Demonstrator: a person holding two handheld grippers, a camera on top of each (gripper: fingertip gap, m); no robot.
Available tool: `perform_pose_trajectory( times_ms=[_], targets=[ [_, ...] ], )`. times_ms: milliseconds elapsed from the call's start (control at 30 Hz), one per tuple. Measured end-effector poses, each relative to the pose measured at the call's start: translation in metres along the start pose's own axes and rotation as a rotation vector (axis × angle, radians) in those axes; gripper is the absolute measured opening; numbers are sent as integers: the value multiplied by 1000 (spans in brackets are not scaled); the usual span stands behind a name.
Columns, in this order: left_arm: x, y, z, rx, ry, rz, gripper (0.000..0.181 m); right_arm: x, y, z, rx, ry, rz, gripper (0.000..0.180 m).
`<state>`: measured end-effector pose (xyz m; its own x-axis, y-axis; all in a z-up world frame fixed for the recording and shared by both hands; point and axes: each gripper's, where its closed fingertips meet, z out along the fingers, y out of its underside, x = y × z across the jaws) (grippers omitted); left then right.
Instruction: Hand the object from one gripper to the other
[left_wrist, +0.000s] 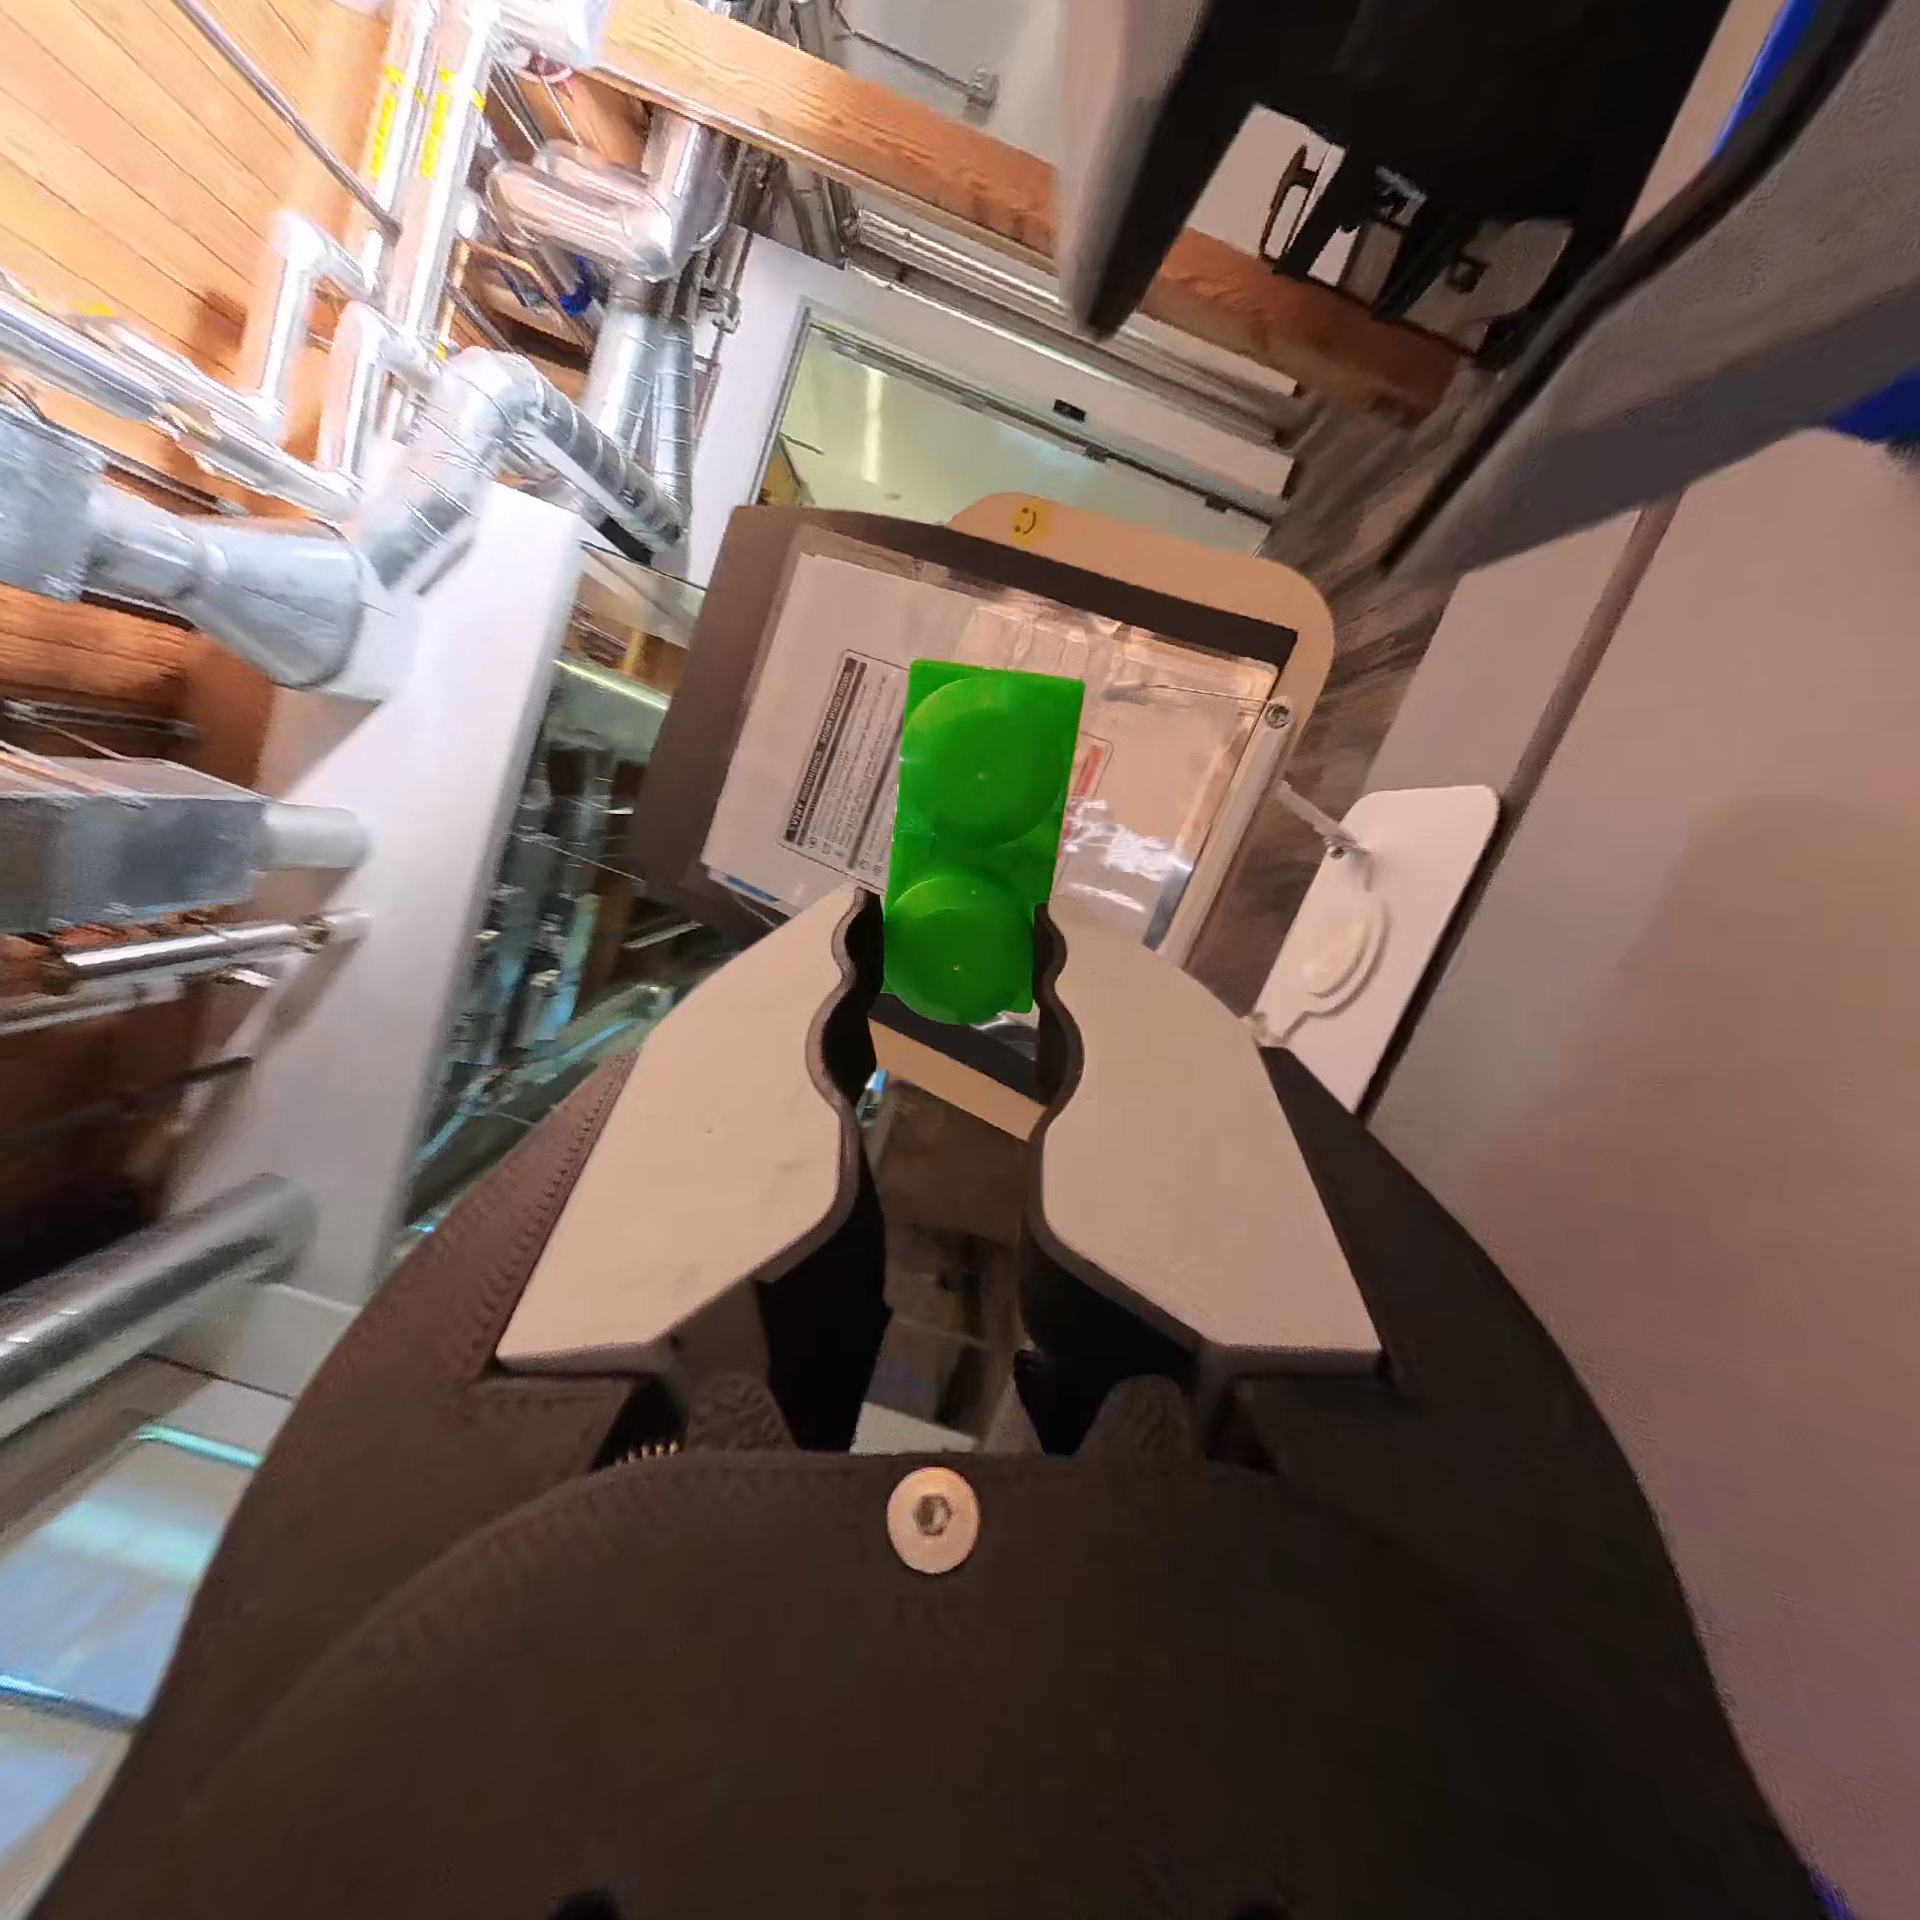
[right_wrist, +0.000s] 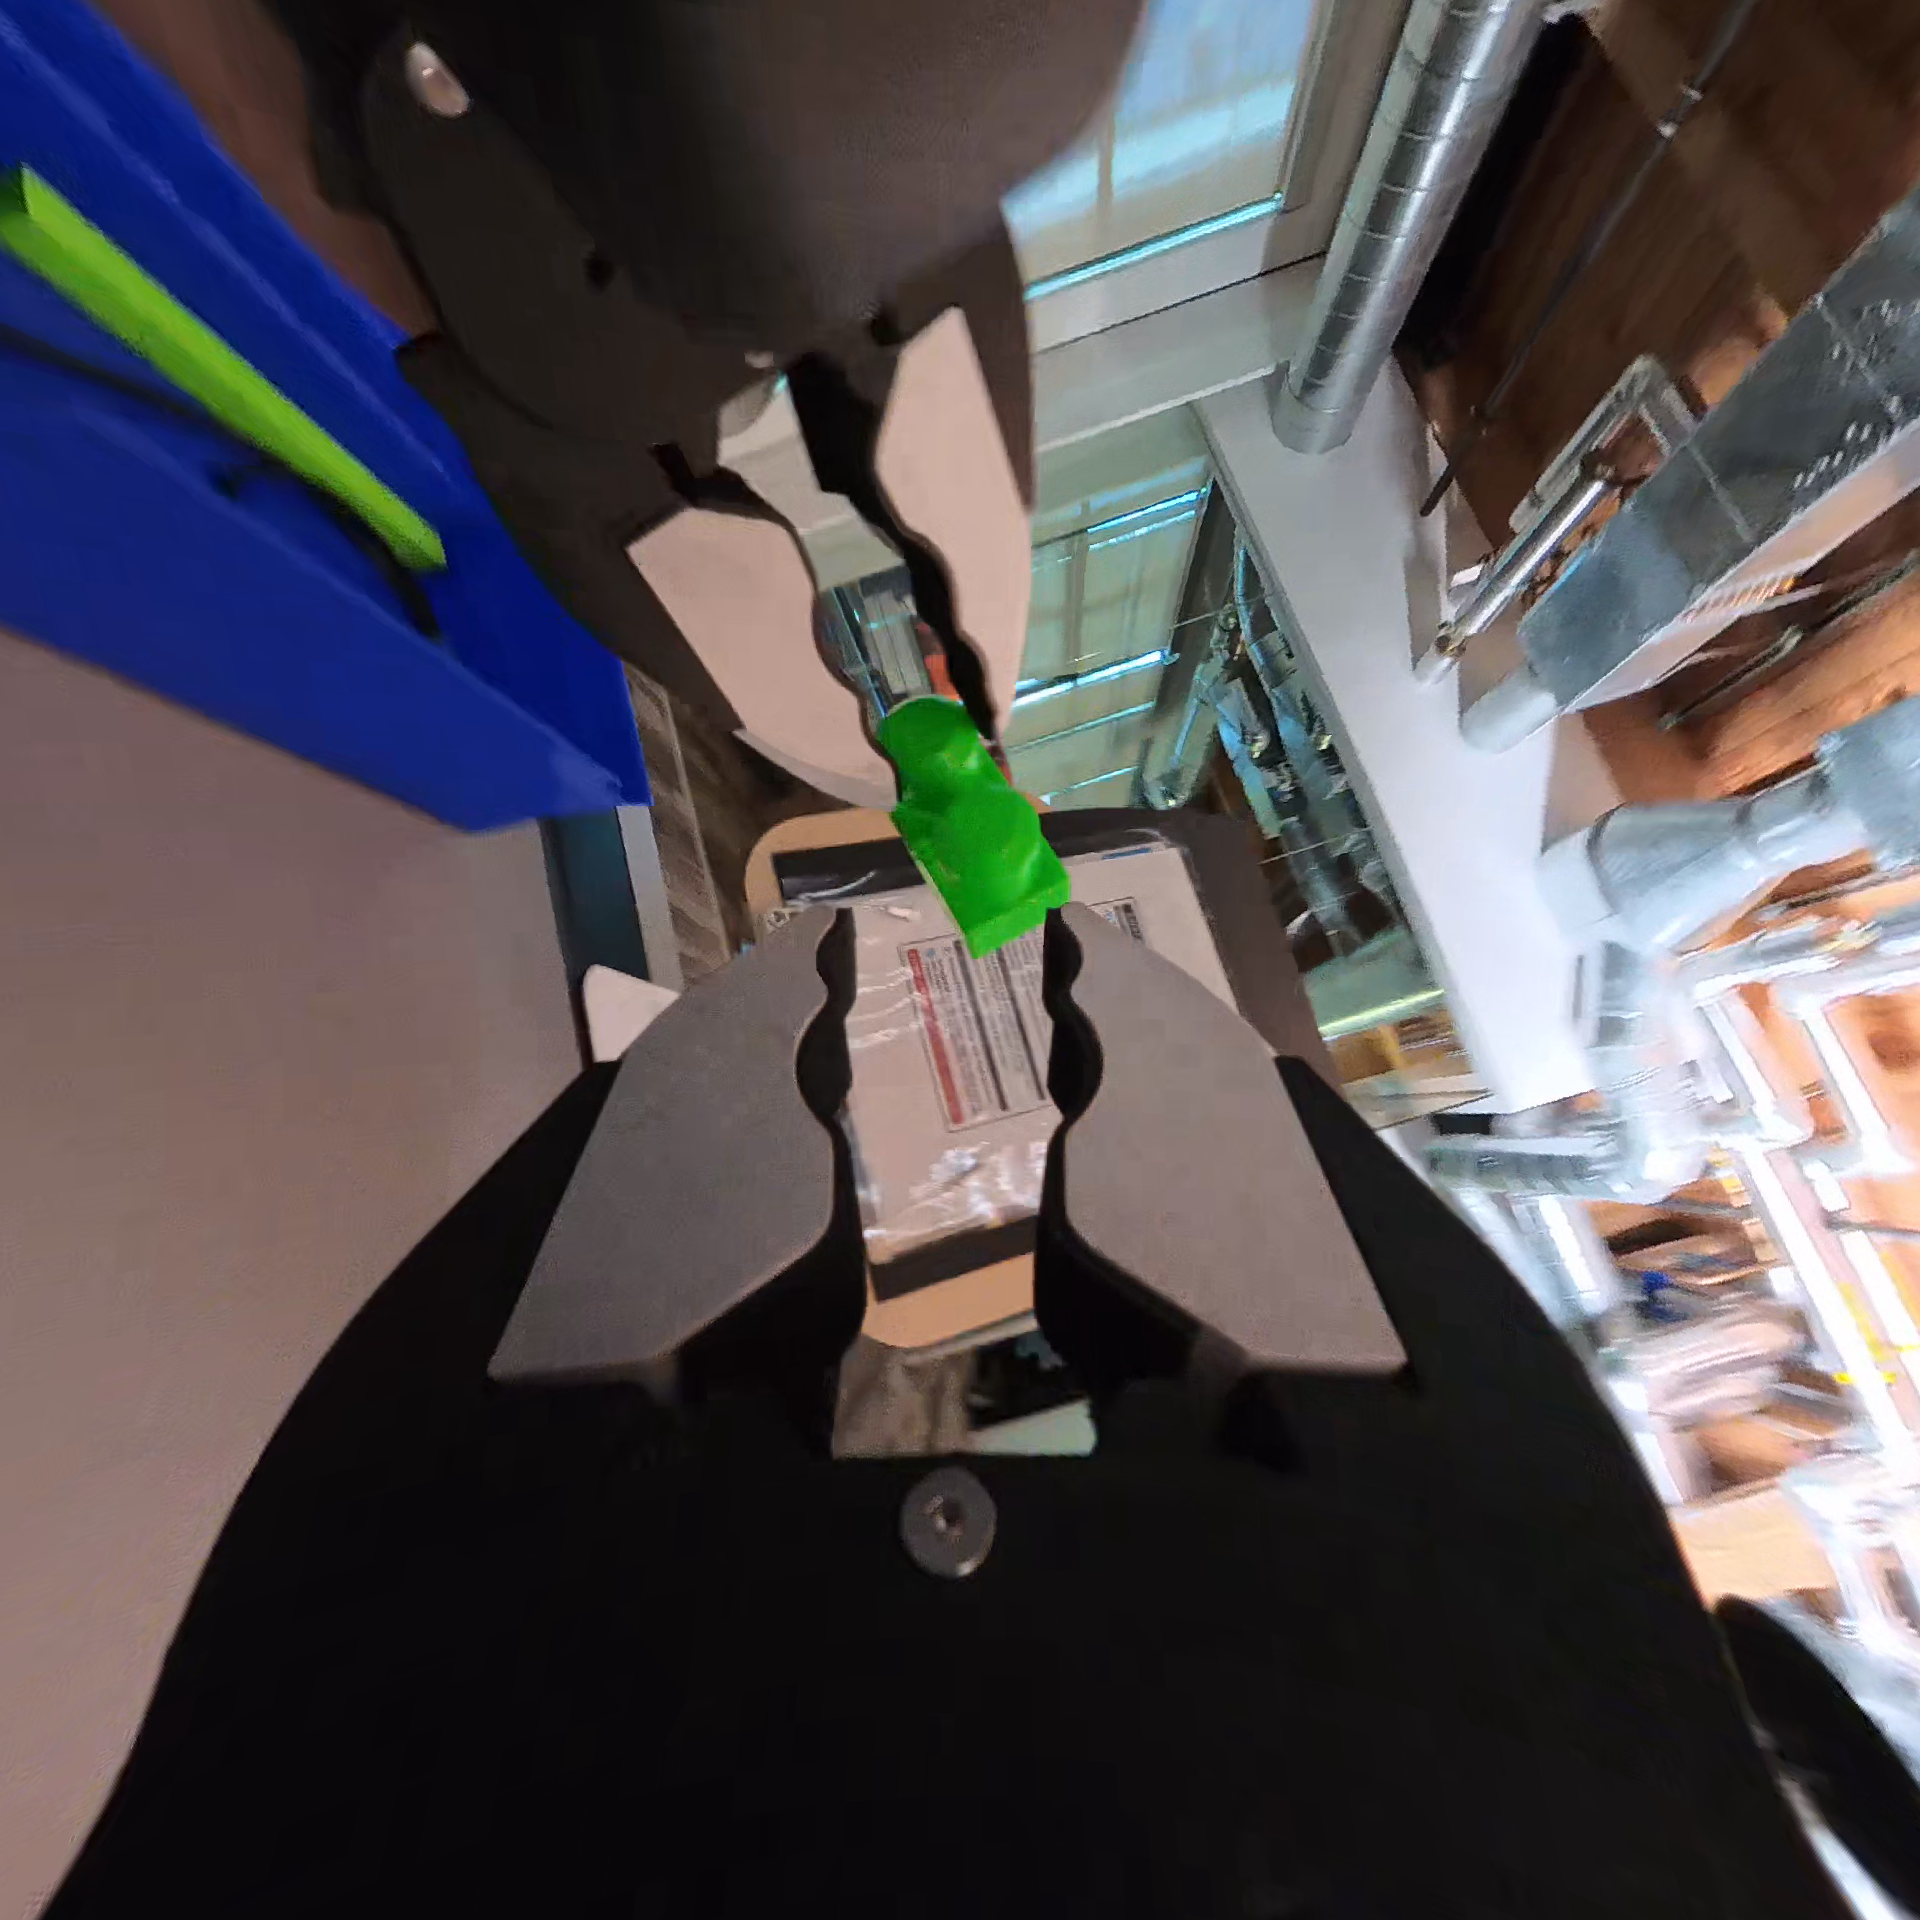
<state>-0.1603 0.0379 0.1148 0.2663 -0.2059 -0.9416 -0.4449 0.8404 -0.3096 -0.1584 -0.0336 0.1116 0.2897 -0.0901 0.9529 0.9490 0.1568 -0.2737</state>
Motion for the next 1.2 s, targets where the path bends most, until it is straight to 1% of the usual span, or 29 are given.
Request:
perform_pose_trajectory(
  times_ms=[100,133,300,533,667,700,767,867,900,933,967,1033,1100,1200],
  targets=[
    [11,-8,0,-3,14,62,27,-5,4,3,-30,16,-122,38],
    [15,-11,-1,3,26,70,27,-7,8,4,-43,11,-147,37],
    [27,-28,-6,31,59,106,27,-14,24,9,-84,6,-229,43],
    [36,-39,-12,65,103,110,27,-10,25,10,-92,68,-289,41],
    [40,-43,-14,79,132,107,27,-9,29,9,-112,69,-303,31],
    [40,-45,-15,90,130,97,27,-8,28,8,-105,70,-296,31],
    [36,-53,-19,160,130,7,35,-2,28,7,-94,85,-242,31],
    [14,-63,-27,236,161,-249,47,21,27,0,-58,184,-111,30],
    [5,-65,-30,258,182,-352,58,30,27,-3,-39,222,-50,31],
    [-3,-68,-33,291,210,-453,67,37,26,-7,-7,249,41,30],
    [-9,-70,-37,331,244,-548,71,44,24,-10,45,262,162,30],
    [-18,-74,-43,415,326,-705,70,54,18,-15,185,221,487,30],
    [-25,-73,-46,481,379,-818,71,63,15,-19,323,157,848,30],
    [-34,-68,-45,541,380,-913,72,68,20,-17,472,32,1356,30]
  ],
)
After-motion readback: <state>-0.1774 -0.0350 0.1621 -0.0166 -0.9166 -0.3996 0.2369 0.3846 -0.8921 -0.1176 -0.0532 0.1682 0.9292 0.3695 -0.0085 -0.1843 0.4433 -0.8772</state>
